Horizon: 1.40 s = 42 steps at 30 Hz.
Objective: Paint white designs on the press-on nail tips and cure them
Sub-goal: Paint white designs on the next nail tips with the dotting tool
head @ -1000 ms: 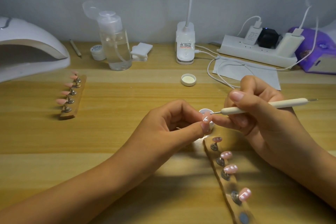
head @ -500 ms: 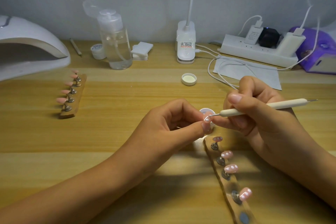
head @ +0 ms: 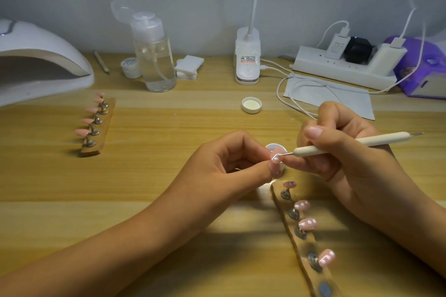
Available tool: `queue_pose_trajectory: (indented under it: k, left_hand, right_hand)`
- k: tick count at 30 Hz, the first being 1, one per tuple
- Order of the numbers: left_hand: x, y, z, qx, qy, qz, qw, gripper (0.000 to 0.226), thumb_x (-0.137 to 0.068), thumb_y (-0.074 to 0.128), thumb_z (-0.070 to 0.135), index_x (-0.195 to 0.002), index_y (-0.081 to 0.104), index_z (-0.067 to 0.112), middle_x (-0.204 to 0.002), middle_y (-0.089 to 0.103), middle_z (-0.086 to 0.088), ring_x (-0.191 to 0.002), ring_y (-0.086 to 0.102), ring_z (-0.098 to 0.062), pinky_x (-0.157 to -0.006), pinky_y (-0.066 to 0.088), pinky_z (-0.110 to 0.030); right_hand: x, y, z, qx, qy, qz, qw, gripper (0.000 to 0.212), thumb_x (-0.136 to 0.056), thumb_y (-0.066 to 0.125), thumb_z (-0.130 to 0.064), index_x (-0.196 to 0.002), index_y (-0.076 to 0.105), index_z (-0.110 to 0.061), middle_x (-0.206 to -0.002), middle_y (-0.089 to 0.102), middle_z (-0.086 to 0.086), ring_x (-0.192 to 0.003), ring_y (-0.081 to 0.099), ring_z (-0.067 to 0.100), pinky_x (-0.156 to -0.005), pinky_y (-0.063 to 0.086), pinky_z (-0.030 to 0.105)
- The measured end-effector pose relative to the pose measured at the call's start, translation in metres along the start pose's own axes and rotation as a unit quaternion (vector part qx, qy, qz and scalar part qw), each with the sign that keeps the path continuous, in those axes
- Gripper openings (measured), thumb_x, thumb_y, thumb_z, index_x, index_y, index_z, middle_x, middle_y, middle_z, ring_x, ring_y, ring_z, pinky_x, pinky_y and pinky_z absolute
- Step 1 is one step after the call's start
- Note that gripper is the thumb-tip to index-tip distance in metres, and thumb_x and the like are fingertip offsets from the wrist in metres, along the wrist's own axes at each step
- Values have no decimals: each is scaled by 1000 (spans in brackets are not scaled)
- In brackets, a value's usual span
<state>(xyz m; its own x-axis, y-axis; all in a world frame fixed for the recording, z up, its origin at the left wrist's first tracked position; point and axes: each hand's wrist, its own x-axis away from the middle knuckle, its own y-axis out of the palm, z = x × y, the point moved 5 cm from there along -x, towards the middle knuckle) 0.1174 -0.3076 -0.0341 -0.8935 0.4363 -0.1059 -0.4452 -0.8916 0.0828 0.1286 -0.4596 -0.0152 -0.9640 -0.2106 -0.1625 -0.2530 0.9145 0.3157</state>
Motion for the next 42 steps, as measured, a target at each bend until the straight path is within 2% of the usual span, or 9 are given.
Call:
queue_pose_trajectory:
  k: [3, 9, 13, 29, 33, 35, 39, 42]
  left_hand:
    - [0, 0, 0, 2, 1, 1, 1000, 7, -70, 73, 34, -75, 71, 30, -78, 72, 7, -73, 62, -6, -71, 49, -20]
    - [0, 0, 0, -3, -5, 5, 1000, 9, -69, 74, 35, -75, 70, 30, -78, 71, 5, -76, 61, -9, -74, 49, -26]
    - [0, 1, 1, -5, -6, 7, 1000, 7, -75, 75, 24, -75, 70, 29, -79, 72, 6, -76, 62, -8, -73, 49, -24]
    - [0, 1, 2, -12, -10, 10, 1000, 5, -75, 74, 25, -76, 70, 28, -80, 72, 5, -77, 61, -10, -74, 48, -27]
    - [0, 1, 2, -8, -12, 10, 1000, 5, -75, 74, 24, -76, 70, 27, -78, 71, 5, -75, 61, -9, -73, 49, -26]
    - [1, 1, 2, -6, -12, 10, 1000, 5, -75, 72, 22, -77, 70, 26, -77, 71, 5, -74, 61, -9, -73, 49, -26]
    - [1, 2, 3, -2, -10, 9, 1000, 5, -75, 72, 21, -77, 71, 26, -75, 70, 5, -72, 60, -9, -70, 48, -22]
    - [1, 2, 3, -4, -12, 13, 1000, 4, -75, 72, 23, -76, 71, 26, -73, 69, 5, -71, 58, -10, -67, 46, -21]
  right_hand:
    - [0, -1, 0, 0, -4, -8, 1000, 28, -72, 68, -4, -57, 49, -19, -50, 43, 0, -48, 44, 7, -62, 58, 27]
    - [0, -1, 0, -4, -7, -20, 1000, 22, -74, 65, -13, -59, 50, -20, -51, 44, -1, -49, 46, 7, -64, 58, 28]
    - [0, -1, 0, -4, -6, -21, 1000, 24, -75, 66, -8, -60, 51, -20, -51, 44, -1, -49, 49, 6, -64, 58, 28]
    - [0, -1, 0, 0, -2, -11, 1000, 26, -72, 67, -5, -58, 50, -19, -51, 43, 0, -49, 46, 7, -62, 57, 26]
    - [0, 0, 0, 2, 0, -20, 1000, 23, -74, 67, -11, -59, 52, -20, -51, 44, -1, -49, 50, 7, -63, 58, 27]
    - [0, -1, 0, 3, 4, -10, 1000, 27, -74, 68, -7, -58, 51, -20, -50, 43, 0, -48, 48, 7, -62, 58, 27]
    - [0, -1, 1, -6, 13, 0, 1000, 24, -77, 62, -13, -57, 49, -18, -49, 40, 1, -47, 43, 8, -61, 57, 27]
    - [-2, -5, 1, -7, 12, -2, 1000, 23, -80, 65, -21, -62, 51, -19, -53, 41, -1, -50, 41, 8, -67, 57, 30]
